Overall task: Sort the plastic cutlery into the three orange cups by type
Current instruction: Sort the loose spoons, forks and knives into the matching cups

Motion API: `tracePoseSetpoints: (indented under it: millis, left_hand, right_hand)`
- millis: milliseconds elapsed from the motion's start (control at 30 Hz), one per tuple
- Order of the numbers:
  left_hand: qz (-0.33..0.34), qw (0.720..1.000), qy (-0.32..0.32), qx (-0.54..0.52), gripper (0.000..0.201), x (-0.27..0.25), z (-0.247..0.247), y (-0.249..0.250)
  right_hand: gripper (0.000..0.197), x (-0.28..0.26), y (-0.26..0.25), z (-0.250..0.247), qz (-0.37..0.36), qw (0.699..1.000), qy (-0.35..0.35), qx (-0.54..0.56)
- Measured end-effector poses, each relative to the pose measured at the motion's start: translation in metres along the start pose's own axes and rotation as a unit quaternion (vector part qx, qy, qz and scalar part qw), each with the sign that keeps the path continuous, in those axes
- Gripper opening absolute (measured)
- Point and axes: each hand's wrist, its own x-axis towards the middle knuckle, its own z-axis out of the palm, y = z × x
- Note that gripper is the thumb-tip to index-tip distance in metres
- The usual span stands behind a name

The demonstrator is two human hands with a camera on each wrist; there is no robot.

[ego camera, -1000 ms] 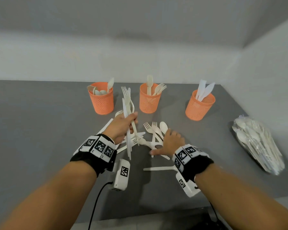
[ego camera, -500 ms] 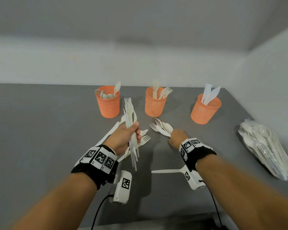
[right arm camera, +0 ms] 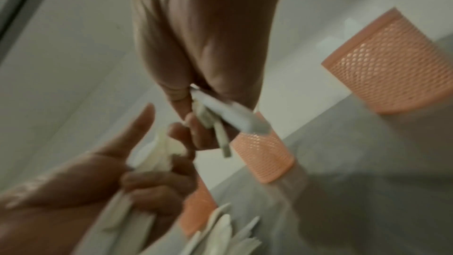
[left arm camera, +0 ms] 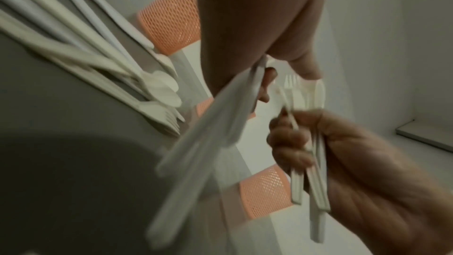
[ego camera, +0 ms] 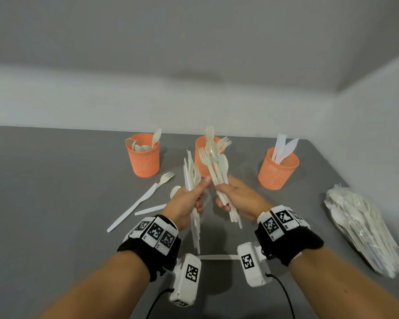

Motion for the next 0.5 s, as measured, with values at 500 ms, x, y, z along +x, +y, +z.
tracePoseSetpoints:
  millis: [500]
  left_hand:
    - [-0.075,0.987,-0.065,-0.125,0.021,0.001,0.064,-0.008]
  right_hand:
    - [0.047,-0.024,0.001,-0.042,0.121,0.973,-0.192,-0.047]
